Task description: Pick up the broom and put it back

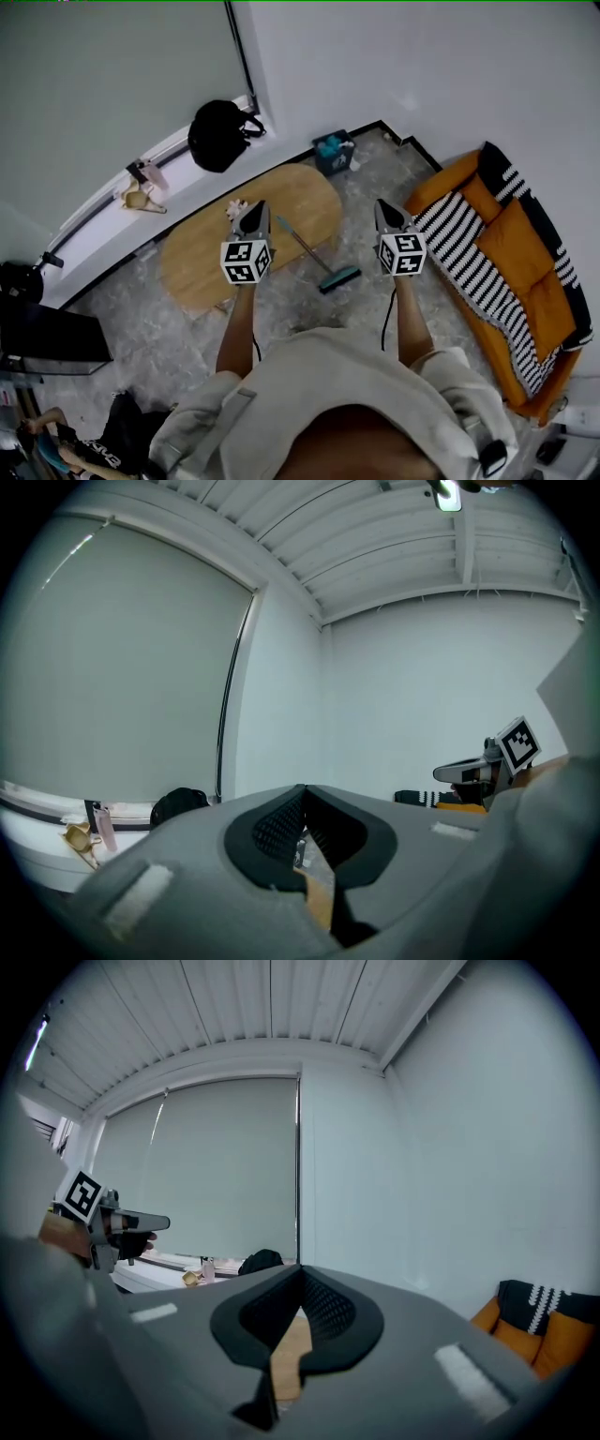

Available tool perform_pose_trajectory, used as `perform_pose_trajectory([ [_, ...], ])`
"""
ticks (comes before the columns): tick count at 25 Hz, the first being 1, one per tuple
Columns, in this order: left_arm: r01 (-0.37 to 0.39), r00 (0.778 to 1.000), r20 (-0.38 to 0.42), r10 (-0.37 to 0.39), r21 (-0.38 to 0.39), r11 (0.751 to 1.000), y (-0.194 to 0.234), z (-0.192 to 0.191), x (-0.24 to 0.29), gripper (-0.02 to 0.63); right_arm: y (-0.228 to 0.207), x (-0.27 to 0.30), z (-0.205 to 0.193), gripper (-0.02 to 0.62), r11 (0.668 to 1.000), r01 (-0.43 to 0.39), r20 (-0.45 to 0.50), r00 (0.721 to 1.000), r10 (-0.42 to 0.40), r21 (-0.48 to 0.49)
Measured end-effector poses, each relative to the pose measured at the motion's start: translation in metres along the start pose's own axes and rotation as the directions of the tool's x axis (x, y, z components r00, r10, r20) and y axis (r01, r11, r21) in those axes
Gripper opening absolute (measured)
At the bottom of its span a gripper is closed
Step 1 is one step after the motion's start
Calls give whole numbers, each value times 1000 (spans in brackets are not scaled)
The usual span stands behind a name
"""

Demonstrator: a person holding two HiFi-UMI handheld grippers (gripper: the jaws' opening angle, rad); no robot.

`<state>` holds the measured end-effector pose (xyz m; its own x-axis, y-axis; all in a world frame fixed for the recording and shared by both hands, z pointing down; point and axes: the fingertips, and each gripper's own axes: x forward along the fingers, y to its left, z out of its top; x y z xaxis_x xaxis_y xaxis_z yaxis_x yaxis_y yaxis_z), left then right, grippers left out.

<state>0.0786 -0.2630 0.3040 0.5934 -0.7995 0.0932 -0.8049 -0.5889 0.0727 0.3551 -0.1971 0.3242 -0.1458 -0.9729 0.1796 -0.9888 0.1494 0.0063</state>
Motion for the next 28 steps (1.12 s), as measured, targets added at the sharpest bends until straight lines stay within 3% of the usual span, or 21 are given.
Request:
perform_pose_trajectory([
  [28,-8,1000,-7,8,-17,1000,21,-3,3,3,16,18,-5,0,1000,-13,-29,1000,12,-19],
])
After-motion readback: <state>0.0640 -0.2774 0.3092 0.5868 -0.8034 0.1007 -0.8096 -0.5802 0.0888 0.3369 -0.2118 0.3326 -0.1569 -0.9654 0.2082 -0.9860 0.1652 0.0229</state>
